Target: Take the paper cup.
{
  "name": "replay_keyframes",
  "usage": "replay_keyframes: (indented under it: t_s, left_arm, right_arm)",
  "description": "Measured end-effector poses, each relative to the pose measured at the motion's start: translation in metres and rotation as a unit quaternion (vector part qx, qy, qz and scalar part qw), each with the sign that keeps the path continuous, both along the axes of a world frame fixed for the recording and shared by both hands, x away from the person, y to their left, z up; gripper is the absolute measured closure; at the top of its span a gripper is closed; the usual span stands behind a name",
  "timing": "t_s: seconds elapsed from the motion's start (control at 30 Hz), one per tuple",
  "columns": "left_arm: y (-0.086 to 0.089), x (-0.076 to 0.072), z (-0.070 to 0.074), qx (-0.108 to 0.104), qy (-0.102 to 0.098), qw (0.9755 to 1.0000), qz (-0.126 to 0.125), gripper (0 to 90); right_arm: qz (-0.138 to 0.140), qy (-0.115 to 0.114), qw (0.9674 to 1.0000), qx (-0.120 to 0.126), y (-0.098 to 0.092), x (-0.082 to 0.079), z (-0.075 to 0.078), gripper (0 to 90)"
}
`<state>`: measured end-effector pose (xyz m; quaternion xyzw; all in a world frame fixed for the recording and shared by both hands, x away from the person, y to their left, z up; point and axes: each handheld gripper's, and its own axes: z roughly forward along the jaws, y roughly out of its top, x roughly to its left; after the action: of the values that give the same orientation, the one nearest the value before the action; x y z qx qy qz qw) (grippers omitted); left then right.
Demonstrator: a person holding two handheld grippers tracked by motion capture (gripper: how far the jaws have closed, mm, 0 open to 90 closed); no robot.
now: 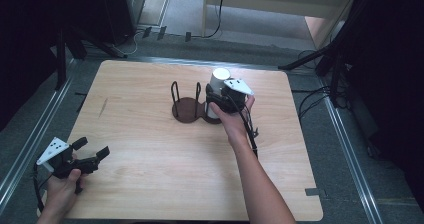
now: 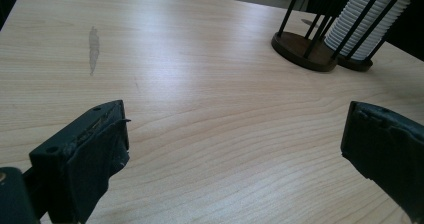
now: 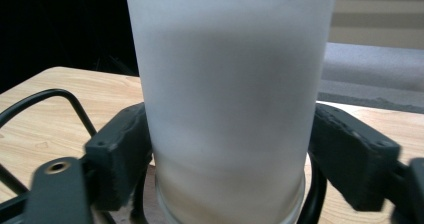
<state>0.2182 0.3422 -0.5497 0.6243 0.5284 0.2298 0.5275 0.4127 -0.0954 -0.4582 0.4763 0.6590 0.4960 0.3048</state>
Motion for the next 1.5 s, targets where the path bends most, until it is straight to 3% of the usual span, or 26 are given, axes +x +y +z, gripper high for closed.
replay_keyframes:
  t_s: [0.17,0.5,0.73,1.5]
  left_arm:
    - [0.0,0.0,0.0,0.002,0.001,1.0,-0.002,0.0]
    - [0.0,0.0,0.0,0.001,0.001,1.0,-0.004,0.0]
    - [0.0,0.001,0.0,0.0,0.0,1.0,-0.004,0.0]
    - [0.0,0.001,0.0,-0.001,0.003,1.0,-0.006,0.0]
  right_arm:
    - [0.001,-0.013,0.9999,-0.007,0.004,0.001,0.0,23.9]
    - [-0.002,-0.004,1.0,0.008,0.004,0.005,-0.004,24.3]
    - [-0.002,-0.015,0.9999,0.003,0.002,0.003,-0.001,25.8]
    - [-0.012,-0.082,0.9965,-0.01,0.005,-0.004,0.037,31.0]
